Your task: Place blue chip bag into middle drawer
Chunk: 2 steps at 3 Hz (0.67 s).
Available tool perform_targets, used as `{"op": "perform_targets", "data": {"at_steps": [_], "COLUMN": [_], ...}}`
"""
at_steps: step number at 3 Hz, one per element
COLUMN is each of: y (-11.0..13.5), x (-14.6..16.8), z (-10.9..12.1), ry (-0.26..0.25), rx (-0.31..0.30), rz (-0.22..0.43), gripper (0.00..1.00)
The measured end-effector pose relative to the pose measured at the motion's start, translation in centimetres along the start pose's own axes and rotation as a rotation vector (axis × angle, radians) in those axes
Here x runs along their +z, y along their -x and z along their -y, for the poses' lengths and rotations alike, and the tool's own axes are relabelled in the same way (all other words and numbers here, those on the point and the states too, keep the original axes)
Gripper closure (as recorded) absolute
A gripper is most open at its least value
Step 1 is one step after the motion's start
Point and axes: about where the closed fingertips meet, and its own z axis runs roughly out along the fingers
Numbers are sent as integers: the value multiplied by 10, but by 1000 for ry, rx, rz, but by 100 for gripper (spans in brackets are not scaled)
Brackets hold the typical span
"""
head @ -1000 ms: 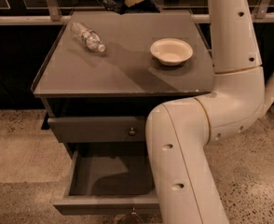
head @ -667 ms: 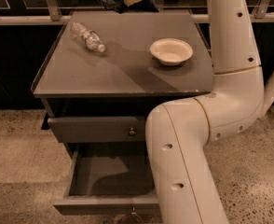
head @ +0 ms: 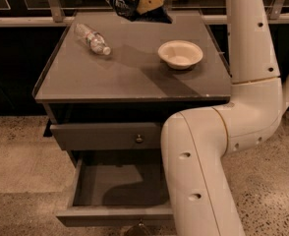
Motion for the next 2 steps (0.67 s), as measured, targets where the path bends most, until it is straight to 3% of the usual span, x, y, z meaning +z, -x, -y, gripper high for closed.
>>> {"op": "perform_targets", "data": {"at_steps": [1, 2], "y": [-38, -87], "x": [-3, 3], "z": [-2, 4], "ry": [65, 126], "rx": [160, 359], "rz": [20, 39], "gripper": [100, 100]}}
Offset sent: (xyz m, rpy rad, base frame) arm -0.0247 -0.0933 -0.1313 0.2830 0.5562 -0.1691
